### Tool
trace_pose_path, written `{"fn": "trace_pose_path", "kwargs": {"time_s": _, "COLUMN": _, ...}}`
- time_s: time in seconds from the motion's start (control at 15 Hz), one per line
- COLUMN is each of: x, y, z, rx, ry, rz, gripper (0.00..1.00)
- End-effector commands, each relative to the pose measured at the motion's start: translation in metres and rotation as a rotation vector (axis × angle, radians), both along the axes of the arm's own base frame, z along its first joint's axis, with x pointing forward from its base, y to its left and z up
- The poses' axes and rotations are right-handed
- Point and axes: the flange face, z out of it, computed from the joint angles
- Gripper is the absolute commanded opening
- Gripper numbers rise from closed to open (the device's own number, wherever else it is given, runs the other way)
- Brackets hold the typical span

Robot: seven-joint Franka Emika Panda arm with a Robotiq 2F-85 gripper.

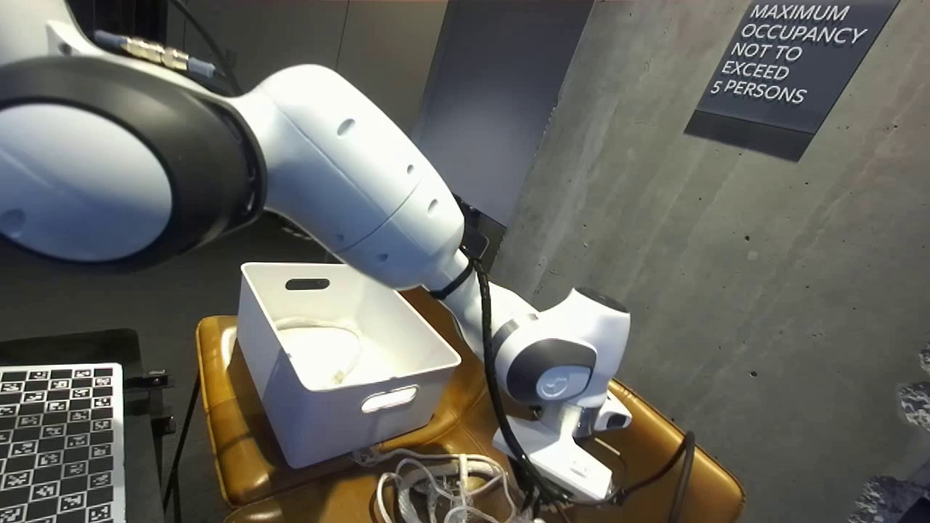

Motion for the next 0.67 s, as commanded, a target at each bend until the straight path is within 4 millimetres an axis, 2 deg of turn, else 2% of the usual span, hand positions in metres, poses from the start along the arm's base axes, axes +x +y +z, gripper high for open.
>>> {"fn": "trace_pose_path", "kwargs": {"time_s": 0.0, "x": -0.001, "y": 0.043, "z": 0.051, "rx": 0.027, "ry": -0.098, "rz": 0.037, "gripper": 0.03}}
{"fn": "trace_pose_path", "kwargs": {"time_s": 0.27, "x": -0.001, "y": 0.076, "z": 0.094, "rx": 0.043, "ry": -0.294, "rz": 0.077, "gripper": 0.03}}
{"fn": "trace_pose_path", "kwargs": {"time_s": 0.4, "x": -0.010, "y": 0.080, "z": 0.112, "rx": 0.073, "ry": -0.408, "rz": 0.038, "gripper": 0.03}}
{"fn": "trace_pose_path", "kwargs": {"time_s": 0.6, "x": -0.034, "y": 0.078, "z": 0.127, "rx": 0.129, "ry": -0.539, "rz": -0.040, "gripper": 0.03}}
